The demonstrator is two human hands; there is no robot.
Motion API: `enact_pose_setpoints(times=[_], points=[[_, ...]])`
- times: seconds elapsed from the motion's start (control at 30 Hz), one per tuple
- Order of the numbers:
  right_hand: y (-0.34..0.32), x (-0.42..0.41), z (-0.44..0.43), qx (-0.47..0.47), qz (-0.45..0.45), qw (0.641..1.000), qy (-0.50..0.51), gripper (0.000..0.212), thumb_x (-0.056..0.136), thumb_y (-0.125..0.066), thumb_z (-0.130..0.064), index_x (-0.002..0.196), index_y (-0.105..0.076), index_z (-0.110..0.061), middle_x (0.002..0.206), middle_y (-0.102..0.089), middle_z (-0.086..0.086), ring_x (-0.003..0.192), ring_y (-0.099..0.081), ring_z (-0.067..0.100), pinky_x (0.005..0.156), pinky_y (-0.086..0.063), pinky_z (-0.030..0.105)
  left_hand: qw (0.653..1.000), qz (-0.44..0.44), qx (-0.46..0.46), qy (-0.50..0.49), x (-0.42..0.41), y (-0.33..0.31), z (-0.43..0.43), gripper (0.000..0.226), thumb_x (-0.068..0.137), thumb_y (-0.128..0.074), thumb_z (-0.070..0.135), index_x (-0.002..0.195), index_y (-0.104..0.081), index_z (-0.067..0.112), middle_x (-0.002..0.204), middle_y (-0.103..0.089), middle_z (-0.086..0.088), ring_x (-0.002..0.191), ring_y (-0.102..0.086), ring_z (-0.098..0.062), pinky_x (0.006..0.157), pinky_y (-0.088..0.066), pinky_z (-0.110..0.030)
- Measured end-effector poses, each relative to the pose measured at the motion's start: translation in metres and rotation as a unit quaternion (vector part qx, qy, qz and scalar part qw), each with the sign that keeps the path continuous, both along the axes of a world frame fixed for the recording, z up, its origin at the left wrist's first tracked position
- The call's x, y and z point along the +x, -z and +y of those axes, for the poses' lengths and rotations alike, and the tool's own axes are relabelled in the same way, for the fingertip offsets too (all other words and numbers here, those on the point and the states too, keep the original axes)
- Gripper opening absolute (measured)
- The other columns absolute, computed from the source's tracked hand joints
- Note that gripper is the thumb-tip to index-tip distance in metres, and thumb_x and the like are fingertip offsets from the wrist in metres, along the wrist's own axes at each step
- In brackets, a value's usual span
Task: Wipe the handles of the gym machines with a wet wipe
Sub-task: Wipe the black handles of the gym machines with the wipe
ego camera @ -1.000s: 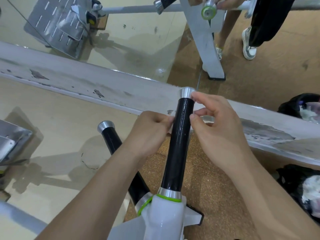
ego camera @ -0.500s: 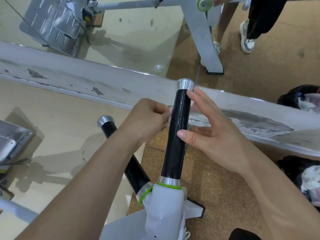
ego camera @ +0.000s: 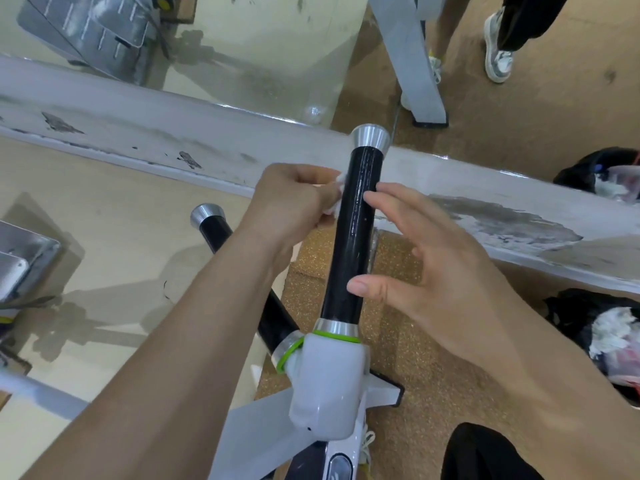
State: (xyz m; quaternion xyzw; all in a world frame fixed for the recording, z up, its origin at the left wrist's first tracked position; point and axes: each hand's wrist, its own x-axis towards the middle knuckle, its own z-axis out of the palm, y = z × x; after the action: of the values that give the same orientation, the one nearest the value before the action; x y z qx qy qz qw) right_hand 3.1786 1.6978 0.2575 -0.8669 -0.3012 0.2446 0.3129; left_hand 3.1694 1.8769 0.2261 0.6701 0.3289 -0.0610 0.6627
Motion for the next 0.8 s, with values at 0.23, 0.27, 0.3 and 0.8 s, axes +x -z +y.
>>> enact_pose_setpoints(times=[0.23,0.27,0.3,0.8], points=[[0.003,-0.004,-0.001,0.019,0.011,1.000,0.008,0.080,0.073,-0.058,-0.059,0.144,-0.024,-0.044,0.149,-0.015,-0.034,0.134,-0.020,-0.012,0.107,-0.036,0.032,0.994,0.055,0.060,0.073,-0.036,-0.002,-0.009,0.012,0.087,-0.065,0.017,0.082,-0.076,0.016,0.062,-0.068,0.005,0.063,-0.060,-0.011,0.063,-0.052,-0.029],[0.003,-0.004,-0.001,0.018,0.010,1.000,0.007,0.080,0.073,-0.058,-0.059,0.144,-0.024,-0.045,0.149,-0.015,-0.034,0.133,-0.020,-0.012,0.108,-0.036,0.032,0.987,0.053,0.111,0.103,-0.037,-0.005,-0.008,0.015,0.087,-0.064,0.019,0.078,-0.076,0.019,0.054,-0.063,0.012,0.057,-0.056,-0.006,0.062,-0.049,-0.026],[0.003,-0.003,-0.001,0.016,0.011,1.000,0.006,0.080,0.073,-0.058,-0.059,0.144,-0.025,-0.044,0.149,-0.015,-0.034,0.134,-0.020,-0.011,0.108,-0.035,0.033,0.978,0.048,0.156,0.126,-0.036,-0.007,-0.006,0.017,0.087,-0.064,0.020,0.075,-0.075,0.020,0.050,-0.060,0.012,0.055,-0.054,-0.006,0.064,-0.050,-0.027],[0.005,-0.035,-0.008,0.099,0.134,0.982,0.095,0.069,0.083,-0.067,-0.032,0.141,-0.032,-0.045,0.138,-0.032,-0.034,0.127,-0.035,-0.008,0.097,-0.042,0.025,0.922,0.114,0.205,0.307,-0.058,-0.041,0.001,0.026,0.083,-0.052,0.006,0.062,-0.066,0.013,0.070,-0.061,-0.015,0.060,-0.047,-0.017,0.058,-0.038,-0.026]])
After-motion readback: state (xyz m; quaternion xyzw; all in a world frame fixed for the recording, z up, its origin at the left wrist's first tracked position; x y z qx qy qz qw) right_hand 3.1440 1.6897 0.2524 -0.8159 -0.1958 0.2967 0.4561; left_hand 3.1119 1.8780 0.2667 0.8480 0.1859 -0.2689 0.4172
